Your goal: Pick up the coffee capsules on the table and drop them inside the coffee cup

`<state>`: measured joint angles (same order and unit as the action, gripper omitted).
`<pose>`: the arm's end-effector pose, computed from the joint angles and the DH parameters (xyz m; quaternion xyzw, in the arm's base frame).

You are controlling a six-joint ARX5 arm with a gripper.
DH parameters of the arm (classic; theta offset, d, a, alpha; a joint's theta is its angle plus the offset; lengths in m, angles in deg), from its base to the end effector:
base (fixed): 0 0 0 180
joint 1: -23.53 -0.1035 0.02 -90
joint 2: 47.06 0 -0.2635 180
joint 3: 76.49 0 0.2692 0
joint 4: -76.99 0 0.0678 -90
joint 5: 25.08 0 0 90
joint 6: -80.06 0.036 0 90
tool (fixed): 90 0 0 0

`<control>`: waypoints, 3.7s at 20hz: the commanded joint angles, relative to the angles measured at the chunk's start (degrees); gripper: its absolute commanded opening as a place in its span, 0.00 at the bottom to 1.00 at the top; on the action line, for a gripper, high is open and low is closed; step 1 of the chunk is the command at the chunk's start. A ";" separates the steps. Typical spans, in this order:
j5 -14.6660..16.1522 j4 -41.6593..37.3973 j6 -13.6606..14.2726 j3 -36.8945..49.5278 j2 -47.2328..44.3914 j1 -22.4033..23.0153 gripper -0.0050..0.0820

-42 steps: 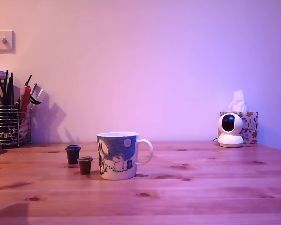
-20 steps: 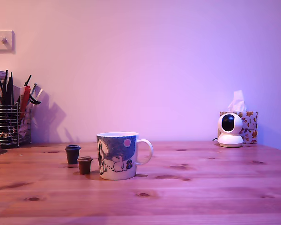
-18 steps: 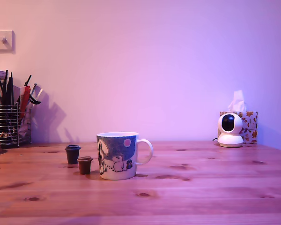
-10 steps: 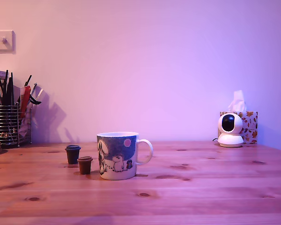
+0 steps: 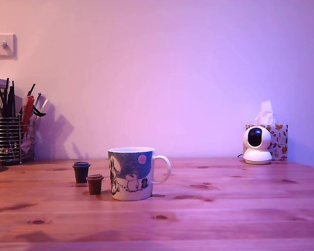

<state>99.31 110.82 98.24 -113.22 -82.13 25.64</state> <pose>0.1551 -0.0261 0.2108 0.0681 0.2153 -0.3392 0.9132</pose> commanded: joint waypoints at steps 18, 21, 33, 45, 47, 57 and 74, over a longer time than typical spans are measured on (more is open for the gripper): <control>8.02 -18.32 11.61 -0.15 -33.73 -0.07 0.63; 7.63 -21.75 11.61 -0.15 -37.24 0.04 0.63; 7.65 -45.53 9.16 -0.15 -54.99 2.58 0.63; 7.93 -67.12 1.64 -2.21 -70.40 4.46 0.63; 8.57 -68.48 0.37 -3.72 -72.35 4.50 0.63; 8.63 -69.00 -0.24 -11.10 -78.47 9.09 0.63; 4.79 -64.63 -0.26 -19.65 -83.21 10.45 0.63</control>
<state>103.94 46.19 98.22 -132.61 -163.24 35.78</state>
